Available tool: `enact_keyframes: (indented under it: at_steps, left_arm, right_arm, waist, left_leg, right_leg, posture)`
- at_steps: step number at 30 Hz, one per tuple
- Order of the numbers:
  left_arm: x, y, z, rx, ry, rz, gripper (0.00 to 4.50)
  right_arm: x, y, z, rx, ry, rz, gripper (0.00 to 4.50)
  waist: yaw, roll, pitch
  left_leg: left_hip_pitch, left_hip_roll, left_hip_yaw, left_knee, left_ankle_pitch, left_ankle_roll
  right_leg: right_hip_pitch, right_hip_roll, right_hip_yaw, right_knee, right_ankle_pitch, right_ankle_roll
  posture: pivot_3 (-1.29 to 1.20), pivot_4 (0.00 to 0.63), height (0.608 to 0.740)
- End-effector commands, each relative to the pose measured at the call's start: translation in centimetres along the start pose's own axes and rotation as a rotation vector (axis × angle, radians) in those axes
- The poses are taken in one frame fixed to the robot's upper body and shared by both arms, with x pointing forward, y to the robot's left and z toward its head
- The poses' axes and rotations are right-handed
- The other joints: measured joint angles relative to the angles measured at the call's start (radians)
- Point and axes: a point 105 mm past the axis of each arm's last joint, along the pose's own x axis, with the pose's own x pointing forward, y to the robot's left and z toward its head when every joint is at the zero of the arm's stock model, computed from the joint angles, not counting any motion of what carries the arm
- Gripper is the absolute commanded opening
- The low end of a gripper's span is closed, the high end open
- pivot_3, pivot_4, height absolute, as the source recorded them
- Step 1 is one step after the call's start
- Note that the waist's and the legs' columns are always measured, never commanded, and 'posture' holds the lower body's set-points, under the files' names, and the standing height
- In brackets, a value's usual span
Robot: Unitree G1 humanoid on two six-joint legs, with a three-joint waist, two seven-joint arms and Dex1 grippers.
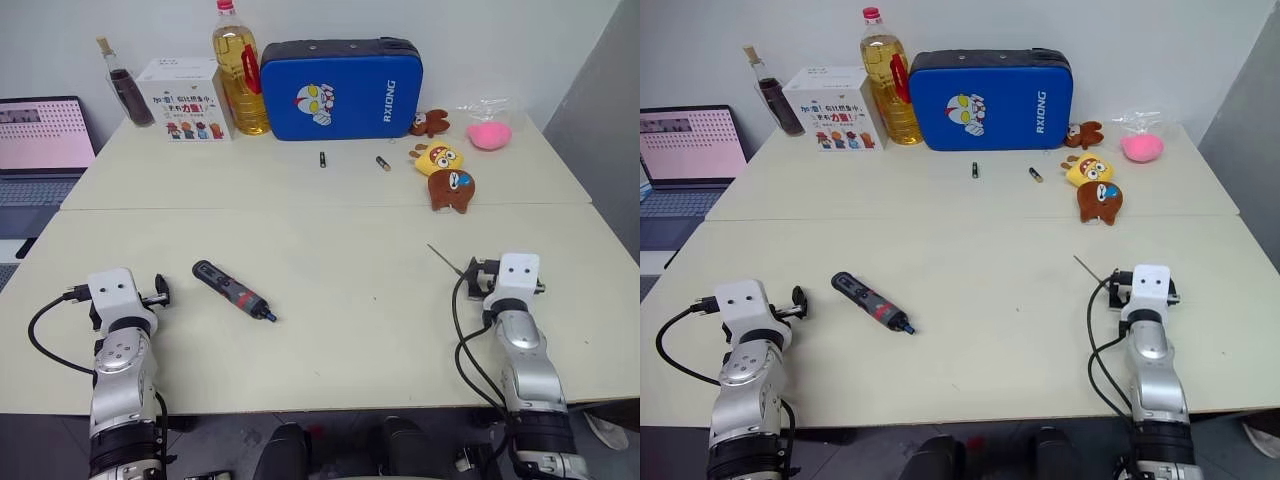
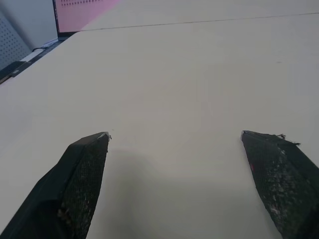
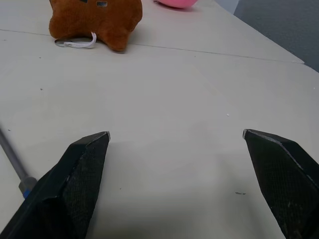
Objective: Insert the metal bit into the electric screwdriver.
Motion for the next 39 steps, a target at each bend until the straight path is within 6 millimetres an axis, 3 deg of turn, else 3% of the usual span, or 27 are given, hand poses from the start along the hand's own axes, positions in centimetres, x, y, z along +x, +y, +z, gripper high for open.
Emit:
enact_keyframes:
  at_steps: [1,10,21,26,28,31,37,39]
  left_arm:
    - [-0.1,-0.7,0.1,-0.014,0.009,-0.031,4.42]
    - [0.2,-0.4,1.6,-0.069,-0.018,-0.001,4.42]
    - [2.4,1.8,6.9,-0.110,-0.130,-0.055,4.42]
    - [2.9,0.2,10.6,-0.056,-0.186,-0.267,4.42]
    - [2.8,-1.2,12.7,0.014,-0.212,-0.412,4.42]
    - [1.8,-4.6,16.2,0.142,-0.224,-0.696,4.42]
    - [-0.3,-8.4,16.8,0.302,-0.180,-0.999,4.42]
    - [-2.1,-10.0,16.1,0.414,-0.158,-1.154,4.42]
  right_arm:
    - [0.0,-0.7,1.6,-0.007,-0.057,-0.023,4.50]
    - [0.6,-1.3,2.6,0.000,-0.081,-0.036,4.50]
    - [1.6,-3.1,5.8,-0.023,-0.159,-0.017,4.50]
    - [2.0,-3.3,8.4,-0.023,-0.209,0.113,4.50]
    - [1.4,-1.4,9.5,0.020,-0.210,0.309,4.50]
    - [-2.5,2.9,10.9,0.005,-0.196,0.753,4.50]
    - [-5.5,4.8,10.8,0.014,-0.142,0.955,4.50]
    - [-6.9,5.9,10.8,0.028,-0.131,1.035,4.50]
  waist:
    - [0.001,0.000,0.000]
    - [0.003,0.000,0.000]
    - [0.005,0.000,0.000]
    - [0.006,-0.001,0.001]
    - [0.008,-0.001,0.001]
    - [0.007,-0.001,0.003]
    - [-0.003,-0.001,0.003]
    - [-0.005,-0.001,0.003]
  left_leg:
    - [0.000,0.000,0.000,0.000,0.000,0.000]
    - [0.000,0.000,0.000,0.000,0.000,0.000]
    - [-0.001,0.000,0.000,0.000,0.000,0.000]
    - [-0.001,0.000,0.000,0.000,0.000,0.000]
    - [-0.002,0.000,-0.001,0.001,0.000,0.000]
    - [-0.002,-0.001,-0.001,0.001,0.000,0.000]
    - [-0.002,0.000,0.000,0.000,0.000,0.000]
    - [-0.002,0.001,-0.001,0.001,0.000,0.000]
  right_leg:
    - [0.000,0.000,0.000,0.000,0.000,0.000]
    - [0.000,0.000,0.000,0.000,0.000,0.000]
    - [0.000,0.001,-0.001,0.000,0.000,0.000]
    - [-0.001,0.001,-0.002,0.000,0.000,0.000]
    - [-0.001,0.001,-0.003,0.000,0.000,0.000]
    - [-0.001,0.002,-0.003,-0.001,0.000,0.000]
    - [0.000,0.003,-0.002,-0.001,0.000,0.000]
    - [-0.001,0.003,-0.003,-0.001,0.000,0.000]
  posture:
    - [0.00,0.150,0.740]
    - [0.00,0.150,0.740]
    - [0.00,0.150,0.740]
    - [0.00,0.150,0.740]
    - [0.00,0.150,0.740]
    - [0.00,0.150,0.740]
    - [0.00,0.150,0.740]
    - [0.00,0.150,0.740]
